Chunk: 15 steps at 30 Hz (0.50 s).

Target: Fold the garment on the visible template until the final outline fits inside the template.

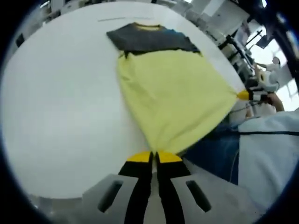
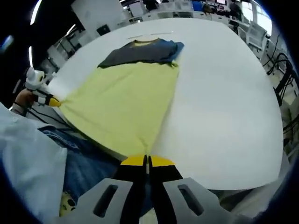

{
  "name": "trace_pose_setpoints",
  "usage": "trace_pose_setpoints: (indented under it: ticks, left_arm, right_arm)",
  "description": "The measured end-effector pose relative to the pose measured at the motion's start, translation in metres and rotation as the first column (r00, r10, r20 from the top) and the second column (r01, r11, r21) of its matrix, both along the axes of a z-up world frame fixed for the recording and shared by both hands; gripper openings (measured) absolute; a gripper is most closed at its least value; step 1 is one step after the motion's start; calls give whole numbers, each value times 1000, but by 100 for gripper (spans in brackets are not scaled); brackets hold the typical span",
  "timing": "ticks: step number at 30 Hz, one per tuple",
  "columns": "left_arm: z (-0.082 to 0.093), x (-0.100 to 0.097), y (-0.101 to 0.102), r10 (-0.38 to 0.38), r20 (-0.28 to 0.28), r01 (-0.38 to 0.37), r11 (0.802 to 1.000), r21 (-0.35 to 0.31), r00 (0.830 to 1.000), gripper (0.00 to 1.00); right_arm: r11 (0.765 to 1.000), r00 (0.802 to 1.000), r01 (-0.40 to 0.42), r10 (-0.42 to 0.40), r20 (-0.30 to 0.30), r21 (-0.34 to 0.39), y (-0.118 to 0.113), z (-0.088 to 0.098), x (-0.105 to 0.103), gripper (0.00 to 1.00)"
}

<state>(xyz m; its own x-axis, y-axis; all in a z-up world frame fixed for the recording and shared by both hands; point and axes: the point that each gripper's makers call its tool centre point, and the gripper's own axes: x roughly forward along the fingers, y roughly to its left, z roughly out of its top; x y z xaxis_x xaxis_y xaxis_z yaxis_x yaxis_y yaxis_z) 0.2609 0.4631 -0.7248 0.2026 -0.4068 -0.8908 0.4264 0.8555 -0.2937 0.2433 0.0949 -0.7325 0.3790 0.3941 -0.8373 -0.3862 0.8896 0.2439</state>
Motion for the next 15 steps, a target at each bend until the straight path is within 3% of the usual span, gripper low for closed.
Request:
trace_pose_setpoints:
  ticks: [12, 15]
  left_arm:
    - [4, -12, -3, 4, -38, -4, 1000, -6, 999, 0]
    - [8, -12, -2, -2, -25, 2, 1000, -2, 1000, 0]
  right_arm:
    - [1000, 1000, -19, 18, -16, -13, -1, 6, -11, 2]
    - [1000, 1000, -19, 19, -19, -11, -1, 7, -13, 2]
